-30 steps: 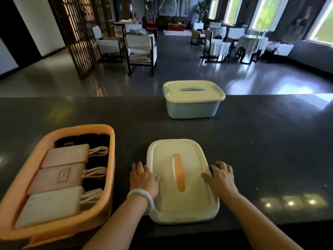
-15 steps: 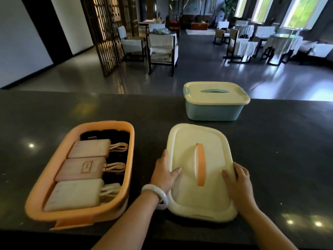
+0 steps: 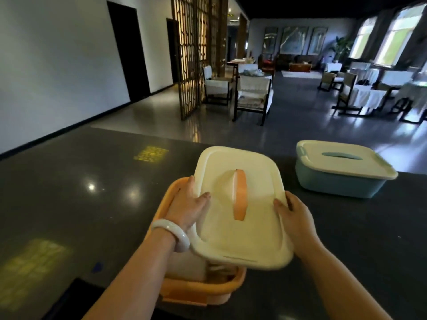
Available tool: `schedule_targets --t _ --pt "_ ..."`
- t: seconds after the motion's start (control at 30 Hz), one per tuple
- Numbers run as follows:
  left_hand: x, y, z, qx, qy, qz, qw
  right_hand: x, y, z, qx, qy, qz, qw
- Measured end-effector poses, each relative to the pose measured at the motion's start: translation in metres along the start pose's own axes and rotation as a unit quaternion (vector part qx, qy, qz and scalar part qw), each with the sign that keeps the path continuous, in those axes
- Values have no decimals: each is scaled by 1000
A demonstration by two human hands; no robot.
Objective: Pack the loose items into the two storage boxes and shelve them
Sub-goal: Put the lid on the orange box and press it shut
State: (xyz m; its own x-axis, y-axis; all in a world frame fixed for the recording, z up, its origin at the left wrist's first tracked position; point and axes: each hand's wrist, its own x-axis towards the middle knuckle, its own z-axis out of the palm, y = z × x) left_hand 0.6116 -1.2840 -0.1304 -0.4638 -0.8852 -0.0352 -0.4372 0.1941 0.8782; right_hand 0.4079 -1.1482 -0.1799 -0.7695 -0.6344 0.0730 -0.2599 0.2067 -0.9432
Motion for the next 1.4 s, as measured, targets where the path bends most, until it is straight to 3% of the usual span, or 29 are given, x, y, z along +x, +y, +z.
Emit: schedule_targets --t 0.17,0.43,0.73,1.0,1.13,1.2,1.3,1.4 --pt "-5 -49 -49 -9 -10 -69 998 -20 -8 63 -49 -51 19 997" --pt "-5 -101 -57 -20 -37 -87 995 -43 -10 83 -113 -23 69 991" --pt "5 -122 -58 -127 -76 -109 983 -68 -18 84 -48 -8 130 990" --pt "7 -118 -72 -82 -131 -78 985 -66 -25 81 -63 -13 133 989" --pt "-1 -114 -84 46 -129 39 990 -73 -30 74 -116 25 85 989" --pt "-10 -114 -84 86 -162 112 977 -89 -37 74 -196 -13 17 980" --pt "-25 -121 -76 173 -210 199 941 -118 -50 77 -245 -159 -62 954" --pt "-30 -132 -68 218 -178 264 923 -132 -44 83 -349 -315 -114 875"
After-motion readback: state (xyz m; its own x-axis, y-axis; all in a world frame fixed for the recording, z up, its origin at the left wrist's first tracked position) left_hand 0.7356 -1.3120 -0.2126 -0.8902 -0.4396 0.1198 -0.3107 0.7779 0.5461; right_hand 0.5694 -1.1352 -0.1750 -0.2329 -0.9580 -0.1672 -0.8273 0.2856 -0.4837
